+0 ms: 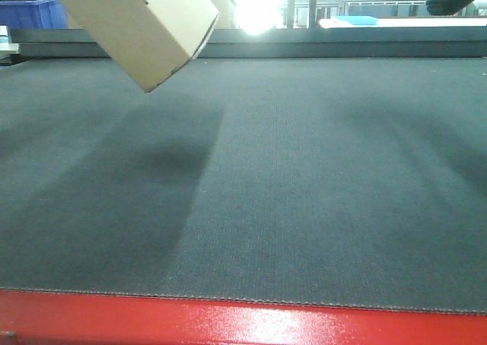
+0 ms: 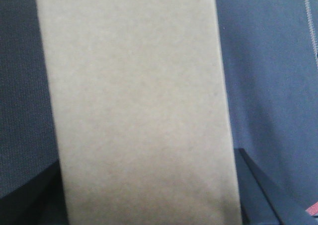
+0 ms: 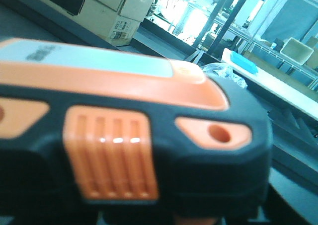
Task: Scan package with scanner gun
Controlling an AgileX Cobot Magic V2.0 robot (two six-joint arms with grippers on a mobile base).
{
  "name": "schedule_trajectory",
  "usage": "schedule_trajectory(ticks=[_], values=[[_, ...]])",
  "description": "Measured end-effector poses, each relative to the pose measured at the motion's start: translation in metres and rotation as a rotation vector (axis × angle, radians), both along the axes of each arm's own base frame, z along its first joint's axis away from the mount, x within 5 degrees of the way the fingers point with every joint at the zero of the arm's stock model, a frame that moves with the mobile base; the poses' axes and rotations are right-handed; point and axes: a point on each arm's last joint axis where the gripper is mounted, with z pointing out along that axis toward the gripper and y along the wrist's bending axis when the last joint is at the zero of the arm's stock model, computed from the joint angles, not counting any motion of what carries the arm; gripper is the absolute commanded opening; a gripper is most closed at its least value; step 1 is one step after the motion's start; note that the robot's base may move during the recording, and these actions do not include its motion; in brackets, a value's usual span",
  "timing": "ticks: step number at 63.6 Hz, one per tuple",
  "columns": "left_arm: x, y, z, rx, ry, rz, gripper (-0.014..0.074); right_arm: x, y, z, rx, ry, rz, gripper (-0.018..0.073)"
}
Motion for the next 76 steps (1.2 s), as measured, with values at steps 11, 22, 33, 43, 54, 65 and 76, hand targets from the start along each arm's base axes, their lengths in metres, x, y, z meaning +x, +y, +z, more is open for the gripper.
schedule_trajectory(ticks=[11, 22, 33, 43, 54, 65, 76], values=[[0.0001, 0.0005, -0.0003, 0.007, -0.001, 0.001, -0.0111, -0.0001, 0.0002, -0.0005, -0.060, 0.004, 0.009, -0.0154], [0.0005, 0.0029, -0.0017, 0.039, -0.004, 0.006, -0.0111, -0.0001, 0.0005, -0.0004, -0.101, 0.001, 0.017, -0.0154], [0.0007, 0.0037, -0.0022, 0.050, -0.005, 0.008, -0.0111, -0.0001, 0.0012, -0.0003, -0.149, -0.004, 0.030, -0.0154], [0.0007, 0.0039, -0.0023, 0.052, -0.005, 0.008, -0.0111, 0.0000, 0.0013, 0.0003, -0.159, -0.010, 0.031, -0.0154], [0.0008, 0.0040, -0.0024, 0.054, -0.005, 0.009, -0.0111, 0.0000, 0.0000, 0.0002, -0.088, -0.006, 0.009, -0.0154], [-0.0002, -0.0007, -0.0024, 0.056, -0.006, -0.003, -0.0111, 0.0000, -0.0015, -0.0002, -0.006, 0.002, -0.016, -0.0154], [-0.0006, -0.0023, -0.0024, 0.056, -0.006, -0.008, -0.0111, 0.0005, -0.0028, -0.0015, 0.073, 0.013, -0.039, -0.0154]])
